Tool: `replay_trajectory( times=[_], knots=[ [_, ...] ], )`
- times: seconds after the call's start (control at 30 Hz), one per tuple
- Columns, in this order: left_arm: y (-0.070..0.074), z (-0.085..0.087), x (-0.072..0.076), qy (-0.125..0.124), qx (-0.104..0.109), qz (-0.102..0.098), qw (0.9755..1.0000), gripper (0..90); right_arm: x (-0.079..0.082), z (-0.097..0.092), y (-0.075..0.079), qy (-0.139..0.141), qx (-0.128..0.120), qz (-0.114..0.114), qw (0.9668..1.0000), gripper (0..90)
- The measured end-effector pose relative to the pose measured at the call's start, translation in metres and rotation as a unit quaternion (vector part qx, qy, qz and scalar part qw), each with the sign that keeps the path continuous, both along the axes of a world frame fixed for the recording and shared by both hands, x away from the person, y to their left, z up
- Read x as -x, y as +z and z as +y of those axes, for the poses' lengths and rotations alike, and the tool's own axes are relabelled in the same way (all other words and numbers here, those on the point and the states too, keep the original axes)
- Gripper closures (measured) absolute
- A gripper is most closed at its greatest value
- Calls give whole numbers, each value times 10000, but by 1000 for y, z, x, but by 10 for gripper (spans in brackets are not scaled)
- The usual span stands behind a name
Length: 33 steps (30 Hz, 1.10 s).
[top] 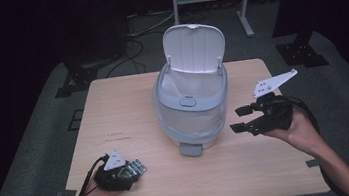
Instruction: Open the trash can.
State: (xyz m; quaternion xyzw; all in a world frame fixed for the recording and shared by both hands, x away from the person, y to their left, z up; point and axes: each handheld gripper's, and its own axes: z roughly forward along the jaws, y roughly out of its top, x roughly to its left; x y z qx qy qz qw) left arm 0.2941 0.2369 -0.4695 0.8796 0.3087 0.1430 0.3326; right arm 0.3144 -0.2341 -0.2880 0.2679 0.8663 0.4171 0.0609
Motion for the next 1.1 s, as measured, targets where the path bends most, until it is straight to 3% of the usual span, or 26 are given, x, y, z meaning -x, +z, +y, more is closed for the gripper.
replay_trajectory(
  times=[0.37, 0.73, 1.1],
  knots=[
    [5, 0, 0, 11, 63, -8, 10000, 333, 0, -11, -15, -133, -71, 60, 9999, 345],
    [13, -4, 3, -147, 77, 22, 9999, 333, 1, -16, -28, -217, -65, 64, 9997, 333],
    [42, 0, 2, -191, 295, 114, 9993, 333, 0, -21, -42, -308, -63, 127, 9994, 333]
  ],
)
